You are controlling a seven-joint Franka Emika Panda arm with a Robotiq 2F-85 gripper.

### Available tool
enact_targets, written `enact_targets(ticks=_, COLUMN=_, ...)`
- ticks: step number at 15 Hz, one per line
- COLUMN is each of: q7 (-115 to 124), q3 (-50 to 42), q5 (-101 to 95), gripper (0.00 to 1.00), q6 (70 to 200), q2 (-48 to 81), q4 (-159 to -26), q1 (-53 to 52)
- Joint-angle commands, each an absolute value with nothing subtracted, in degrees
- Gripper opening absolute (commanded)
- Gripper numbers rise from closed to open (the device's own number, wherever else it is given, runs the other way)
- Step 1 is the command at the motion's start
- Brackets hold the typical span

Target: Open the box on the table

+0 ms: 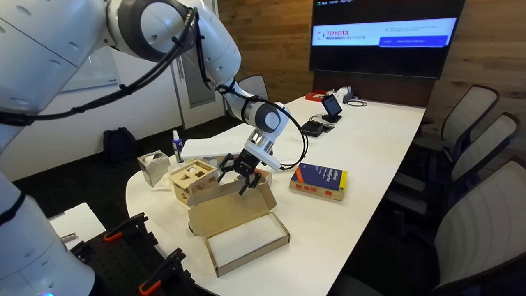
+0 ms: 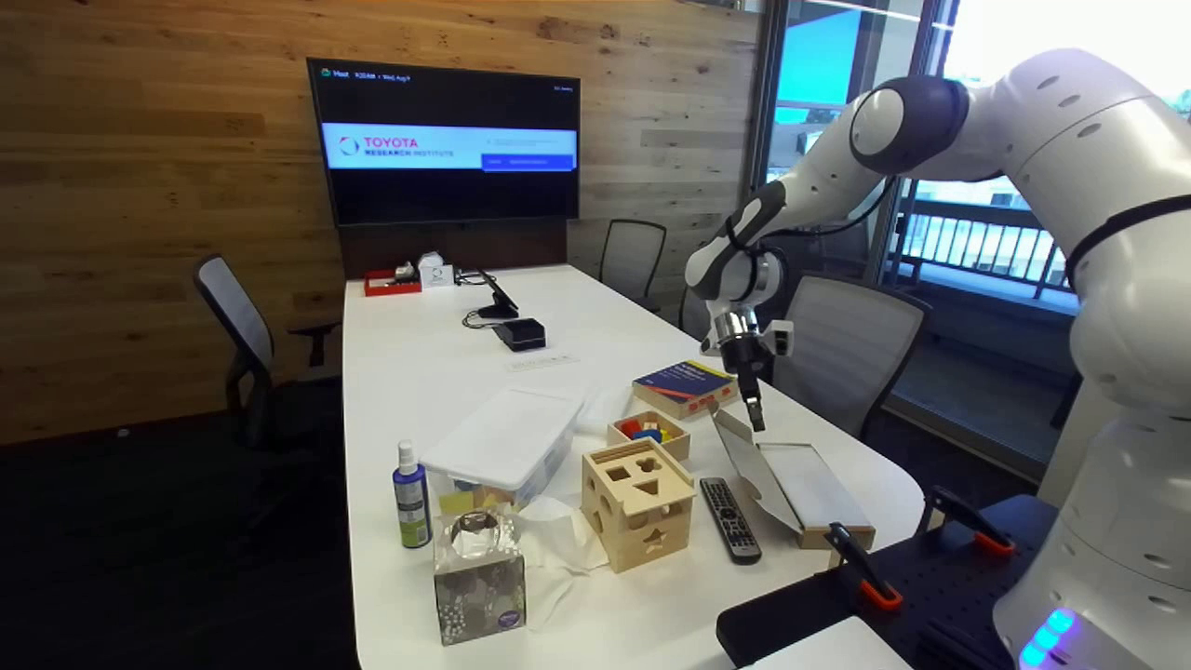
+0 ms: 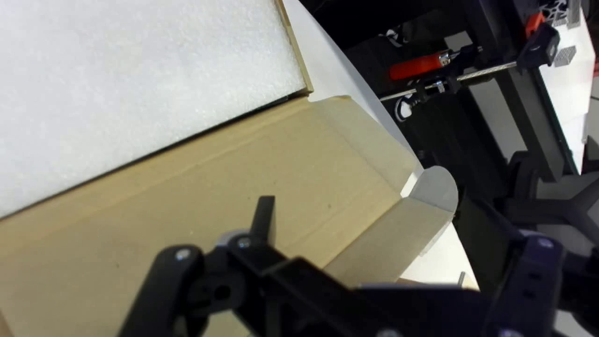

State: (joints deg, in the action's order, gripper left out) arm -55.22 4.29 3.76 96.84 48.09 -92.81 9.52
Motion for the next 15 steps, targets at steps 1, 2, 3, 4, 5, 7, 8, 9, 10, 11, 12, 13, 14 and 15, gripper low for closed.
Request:
enact_targets(ticks=1, q7=-48.1, q3=2.5, q5=5.9, gripper=1.0, q6=102.5, q2=39.7, q4=-102.4, q1=10.6)
enact_targets(ticks=2, q7=-46.4, q3=2.0, q5=6.4, gripper=1.0, q6=103.8, q2=38.4, q4=-103.9, q1=10.9)
enact_targets(ticks=3, q7=-44.8, q3=1.5, q5=6.9, gripper=1.0, q6=105.3, q2=37.2, q4=-105.3, q1=11.3)
enact_targets(ticks=4, q7=-43.2, q3=1.1, q5=7.6, gripper=1.0, q6=106.8, q2=36.2, q4=-106.6, q1=11.8)
enact_targets(ticks=5, q7=-42.2, q3=0.8, q5=8.6, gripper=1.0, q6=108.7, q2=34.9, q4=-108.3, q1=12.4)
enact_targets(ticks=7, q7=-39.9, q3=0.3, q5=10.6, gripper=1.0, q6=112.4, q2=32.6, q4=-111.4, q1=13.5)
enact_targets(ticks=8, q7=-38.5, q3=-0.1, q5=11.4, gripper=1.0, q6=114.2, q2=31.4, q4=-113.1, q1=13.9)
enact_targets(ticks=9, q7=-37.1, q3=-0.5, q5=12.2, gripper=1.0, q6=116.2, q2=30.1, q4=-114.8, q1=14.2)
enact_targets(ticks=10, q7=-35.5, q3=-0.8, q5=12.8, gripper=1.0, q6=118.1, q2=28.9, q4=-116.5, q1=14.5)
enact_targets(ticks=11, q7=-34.1, q3=-1.2, q5=13.3, gripper=1.0, q6=120.0, q2=27.5, q4=-118.4, q1=14.8)
enact_targets(ticks=12, q7=-32.7, q3=-1.6, q5=13.7, gripper=1.0, q6=121.4, q2=26.3, q4=-120.0, q1=15.0)
enact_targets(ticks=13, q7=-31.2, q3=-2.1, q5=13.8, gripper=1.0, q6=122.7, q2=25.0, q4=-121.6, q1=15.1)
enact_targets(ticks=14, q7=-29.8, q3=-2.6, q5=13.5, gripper=1.0, q6=123.4, q2=23.8, q4=-122.9, q1=15.2)
enact_targets(ticks=15, q7=-28.5, q3=-3.0, q5=13.3, gripper=1.0, q6=123.9, q2=22.8, q4=-124.0, q1=15.4)
